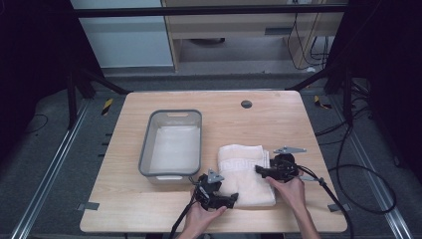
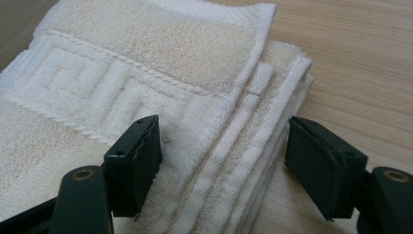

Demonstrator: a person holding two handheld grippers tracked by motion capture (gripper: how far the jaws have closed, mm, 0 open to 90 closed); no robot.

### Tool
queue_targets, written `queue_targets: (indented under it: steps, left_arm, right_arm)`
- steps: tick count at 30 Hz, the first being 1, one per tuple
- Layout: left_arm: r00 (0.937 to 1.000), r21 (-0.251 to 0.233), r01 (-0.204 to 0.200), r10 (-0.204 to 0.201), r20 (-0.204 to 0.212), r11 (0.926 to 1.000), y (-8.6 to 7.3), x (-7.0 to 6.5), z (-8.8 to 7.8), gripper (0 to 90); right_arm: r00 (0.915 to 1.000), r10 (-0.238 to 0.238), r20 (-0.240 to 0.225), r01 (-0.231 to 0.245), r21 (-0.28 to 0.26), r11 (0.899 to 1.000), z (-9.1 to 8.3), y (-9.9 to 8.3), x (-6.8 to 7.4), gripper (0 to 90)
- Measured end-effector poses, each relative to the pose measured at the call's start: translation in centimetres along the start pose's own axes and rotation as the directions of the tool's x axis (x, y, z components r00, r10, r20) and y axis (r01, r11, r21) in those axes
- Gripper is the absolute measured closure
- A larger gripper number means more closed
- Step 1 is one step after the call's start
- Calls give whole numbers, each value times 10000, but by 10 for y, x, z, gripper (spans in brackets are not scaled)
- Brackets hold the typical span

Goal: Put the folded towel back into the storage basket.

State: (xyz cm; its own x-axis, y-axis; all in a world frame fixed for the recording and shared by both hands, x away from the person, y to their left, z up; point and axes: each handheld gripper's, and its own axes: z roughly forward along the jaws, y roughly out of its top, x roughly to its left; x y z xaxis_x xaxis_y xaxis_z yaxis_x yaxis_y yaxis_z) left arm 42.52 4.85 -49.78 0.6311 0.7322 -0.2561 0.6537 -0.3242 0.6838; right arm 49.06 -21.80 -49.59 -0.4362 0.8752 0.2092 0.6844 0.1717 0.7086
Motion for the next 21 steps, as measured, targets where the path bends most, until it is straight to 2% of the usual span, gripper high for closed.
queue_targets:
  steps: [1, 2, 3, 4, 9, 10, 13, 18, 19, 21]
  left_arm:
    - [10000, -30, -72, 72, -24, 10000, 0, -1, 0, 203]
    - [10000, -30, -72, 72, -24, 10000, 0, -1, 0, 204]
    - [9999, -30, -141, 141, -63, 9999, -1, -1, 1, 205]
    - [9996, -54, -225, 224, -165, 9997, -1, -2, 1, 207]
    - [9997, -41, -183, 183, -163, 9998, -1, -3, 1, 221]
    - [9997, -53, -158, 157, -176, 9999, -1, -4, 1, 228]
    - [9998, -51, -138, 137, -150, 9999, -1, -4, 1, 249]
    - [9999, -24, -104, 104, 72, 9999, -1, -3, 1, 306]
    - [9998, -22, -69, 69, 180, 10000, -1, -3, 1, 326]
    - [9996, -19, -11, 11, 284, 10000, -1, -2, 0, 353]
  right_arm:
    - [9993, 331, -187, -331, -17, 9995, 1, -1, -3, 290]
    - [9993, 331, -187, -331, -17, 9995, 1, -1, -3, 290]
    - [9969, 691, -383, -689, 46, 9976, 1, -2, -5, 291]
    - [9969, 686, -376, -684, 71, 9976, 1, -2, -5, 291]
    - [9973, 645, -351, -643, 46, 9979, 1, -3, -4, 319]
    - [9964, 708, -478, -704, 91, 9975, 1, -3, -3, 368]
    - [9949, 797, -624, -792, 100, 9968, 1, -3, -2, 420]
    - [9924, 981, -748, -969, 200, 9951, 1, -2, -2, 460]
    - [9903, 1139, -800, -1118, 299, 9933, 1, -2, -1, 484]
    - [9891, 1157, -909, -1132, 315, 9931, 2, -1, 0, 539]
